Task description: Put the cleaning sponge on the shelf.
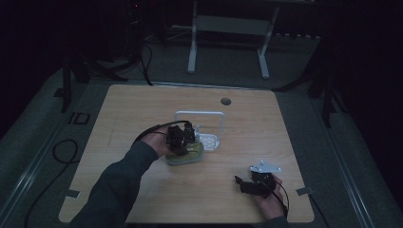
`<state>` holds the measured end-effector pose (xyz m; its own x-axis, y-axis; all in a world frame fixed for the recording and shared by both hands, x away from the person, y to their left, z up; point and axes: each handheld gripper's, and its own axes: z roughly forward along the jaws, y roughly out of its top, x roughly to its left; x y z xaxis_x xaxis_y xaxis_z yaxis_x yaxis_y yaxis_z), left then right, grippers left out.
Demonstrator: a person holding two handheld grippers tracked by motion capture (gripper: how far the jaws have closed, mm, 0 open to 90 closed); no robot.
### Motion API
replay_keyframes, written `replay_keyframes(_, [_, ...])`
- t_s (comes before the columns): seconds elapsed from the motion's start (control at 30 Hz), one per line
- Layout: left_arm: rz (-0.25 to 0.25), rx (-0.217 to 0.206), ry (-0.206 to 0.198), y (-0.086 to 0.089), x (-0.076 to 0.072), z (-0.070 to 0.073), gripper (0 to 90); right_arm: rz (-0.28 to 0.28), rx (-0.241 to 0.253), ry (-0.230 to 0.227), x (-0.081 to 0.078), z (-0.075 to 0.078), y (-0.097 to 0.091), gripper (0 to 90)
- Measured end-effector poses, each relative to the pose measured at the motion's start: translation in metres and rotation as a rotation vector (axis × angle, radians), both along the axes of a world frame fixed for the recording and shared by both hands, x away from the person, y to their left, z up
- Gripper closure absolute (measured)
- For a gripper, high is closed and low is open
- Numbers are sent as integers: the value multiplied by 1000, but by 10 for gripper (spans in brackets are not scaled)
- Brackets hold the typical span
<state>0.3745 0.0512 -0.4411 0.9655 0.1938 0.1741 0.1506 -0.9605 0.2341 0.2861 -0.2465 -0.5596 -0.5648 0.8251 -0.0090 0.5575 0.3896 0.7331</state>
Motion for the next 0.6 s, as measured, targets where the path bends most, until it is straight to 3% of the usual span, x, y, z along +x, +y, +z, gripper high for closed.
replay_keyframes(0.6, [-35,-2,-9,-6,6,2,714,-1,0,0,0,0,0,234])
